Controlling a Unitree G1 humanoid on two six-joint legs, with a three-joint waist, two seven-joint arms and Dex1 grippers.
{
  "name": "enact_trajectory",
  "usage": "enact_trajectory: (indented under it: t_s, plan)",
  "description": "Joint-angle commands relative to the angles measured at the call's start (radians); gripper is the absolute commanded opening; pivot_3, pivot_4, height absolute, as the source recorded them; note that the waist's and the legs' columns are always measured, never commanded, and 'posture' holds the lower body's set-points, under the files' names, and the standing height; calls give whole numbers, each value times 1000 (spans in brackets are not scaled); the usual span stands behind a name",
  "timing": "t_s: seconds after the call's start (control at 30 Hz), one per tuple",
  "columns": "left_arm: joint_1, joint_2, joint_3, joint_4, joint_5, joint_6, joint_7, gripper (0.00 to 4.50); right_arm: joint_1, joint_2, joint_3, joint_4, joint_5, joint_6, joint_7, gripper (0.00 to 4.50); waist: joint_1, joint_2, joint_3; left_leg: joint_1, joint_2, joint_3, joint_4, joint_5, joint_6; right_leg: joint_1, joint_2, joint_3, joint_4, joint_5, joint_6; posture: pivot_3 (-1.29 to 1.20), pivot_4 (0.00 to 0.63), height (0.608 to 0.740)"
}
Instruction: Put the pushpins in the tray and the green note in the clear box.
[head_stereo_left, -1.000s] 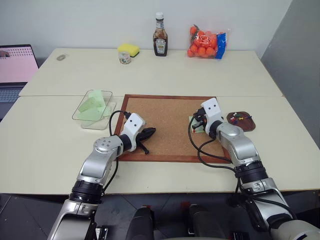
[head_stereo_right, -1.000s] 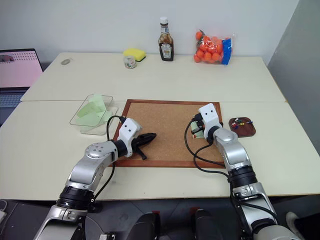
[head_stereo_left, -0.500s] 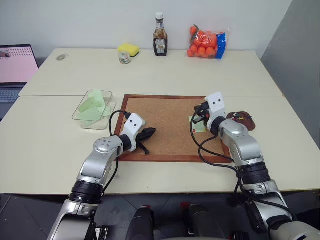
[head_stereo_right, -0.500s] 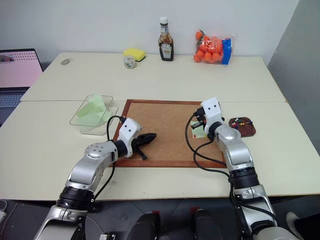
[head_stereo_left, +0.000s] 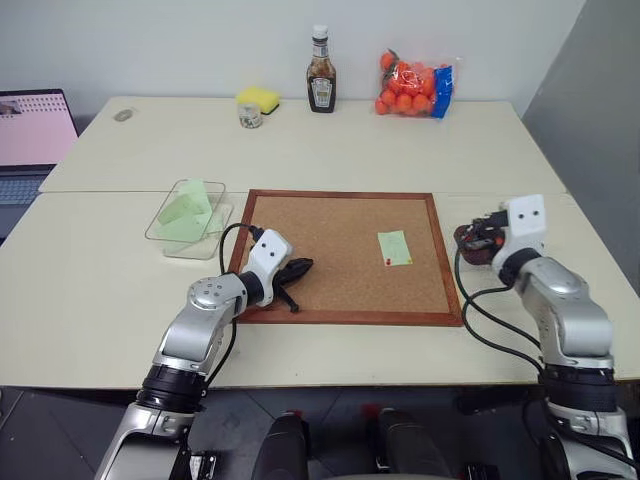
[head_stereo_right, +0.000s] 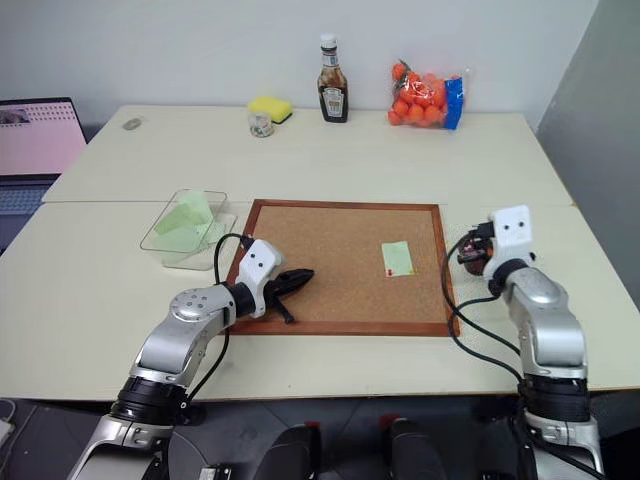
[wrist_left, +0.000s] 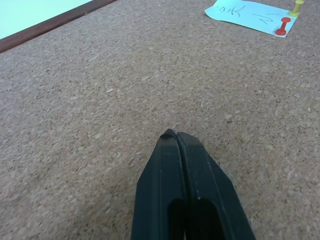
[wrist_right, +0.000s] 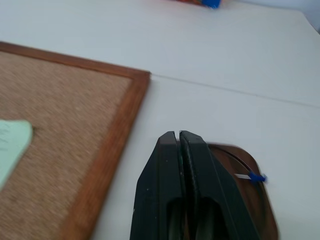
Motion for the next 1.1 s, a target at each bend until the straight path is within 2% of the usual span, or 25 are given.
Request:
enact_trajectory:
  t_s: [0.03, 0.13, 0.2, 0.27, 0.3, 0.43, 0.5, 0.53, 0.73, 0.9, 1.1]
  plan:
    - [-17, -4, -18, 6, 6, -10, -17, 0, -32, -24, -24, 73, -7, -46, -10, 51, 0, 0, 0, 0, 0, 0, 0, 0, 0, 0, 0, 0, 0, 0, 0, 0, 150, 740]
    - [-20, -7, -20, 8, 9, -13, -20, 0, -50, -28, -17, 132, -13, -72, -14, 51, 0, 0, 0, 0, 0, 0, 0, 0, 0, 0, 0, 0, 0, 0, 0, 0, 150, 740]
    - [-20, -7, -20, 7, 10, -13, -22, 0, -57, -28, -13, 158, -14, -88, -14, 463, 0, 0, 0, 0, 0, 0, 0, 0, 0, 0, 0, 0, 0, 0, 0, 0, 150, 740]
    - [-19, -6, -19, 7, 11, -13, -23, 0, -62, -29, -10, 173, -17, -99, -16, 674, 0, 0, 0, 0, 0, 0, 0, 0, 0, 0, 0, 0, 0, 0, 0, 0, 150, 740]
    - [-19, -5, -19, 6, 11, -13, -24, 0, -64, -30, -10, 176, -17, -103, -16, 1045, 0, 0, 0, 0, 0, 0, 0, 0, 0, 0, 0, 0, 0, 0, 0, 0, 150, 740]
    - [-15, -1, -15, 4, 13, -13, -26, 0, -64, -36, -5, 172, -16, -103, -13, 1936, 0, 0, 0, 0, 0, 1, 0, 0, 0, 0, 0, 0, 0, 0, 0, 0, 150, 740]
    - [-14, 0, -14, 3, 13, -13, -26, 0, -60, -38, -3, 169, -18, -106, -14, 2166, 0, 0, 0, 0, 0, 1, 0, 0, 0, 0, 0, 0, 0, 0, 0, 0, 150, 740]
    - [-14, 0, -14, 2, 14, -13, -26, 0, -57, -37, -5, 160, -14, -113, -14, 2506, 0, 0, 0, 0, 0, 1, 0, 0, 0, 0, 0, 0, 0, 0, 0, 0, 150, 740]
    - [-12, 3, -14, 3, 16, -18, -28, 0, 17, -19, -14, -36, 75, -99, 53, 2506, 0, 0, 0, 0, 0, 0, 0, 0, 0, 0, 0, 0, 0, 0, 0, 0, 150, 740]
    - [-18, 5, -12, 12, 17, -23, -30, 0, 132, 24, 81, -225, 116, -79, 90, 2506, 0, 0, 0, 0, 0, 0, 0, 0, 0, 0, 0, 0, 0, 0, 0, 0, 150, 740]
    - [-27, 7, -11, 24, 20, -29, -35, 0, 136, 110, 192, -179, 59, -110, 23, 2506, 0, 0, 0, 0, 0, 0, 0, 0, 0, 0, 0, 0, 0, 0, 1, 0, 150, 740]
